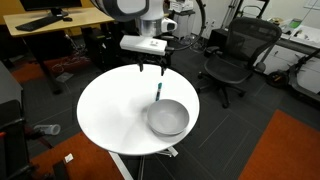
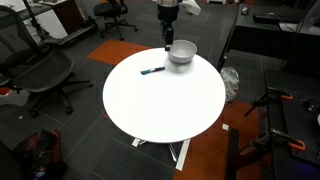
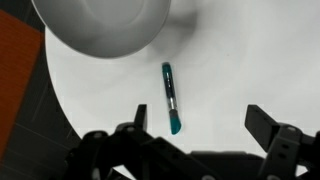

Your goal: Pick the pen on the table and put it in the bowl

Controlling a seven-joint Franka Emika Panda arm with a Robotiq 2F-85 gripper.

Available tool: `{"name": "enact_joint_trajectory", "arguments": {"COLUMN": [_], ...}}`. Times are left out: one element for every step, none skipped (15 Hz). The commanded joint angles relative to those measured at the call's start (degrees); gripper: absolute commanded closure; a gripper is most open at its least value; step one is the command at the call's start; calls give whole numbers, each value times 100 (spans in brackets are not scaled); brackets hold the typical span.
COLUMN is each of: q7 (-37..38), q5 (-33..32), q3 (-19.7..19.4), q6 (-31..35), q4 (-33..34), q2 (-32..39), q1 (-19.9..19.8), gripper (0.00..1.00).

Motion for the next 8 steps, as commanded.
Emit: {"name": "enact_joint_trajectory", "arguments": {"q7": [-189, -180, -160, -154, -155, -158, -149, -132], "q5": [41, 25, -14, -44, -65, -92, -132, -179], "q3": [173, 194, 194, 201, 212, 226, 231, 230], "q6": [-38, -64, -81, -92, -117, -156, -170, -176], "q4": [668, 812, 953, 1090, 1230, 1377, 1498, 1620], "q2": [626, 776, 924, 1067, 1200, 1343, 1460, 1590], "q1": [-163, -177, -167, -156, -149, -137, -119, -95], "gripper": [0, 0, 0, 0, 0, 0, 0, 0]}}
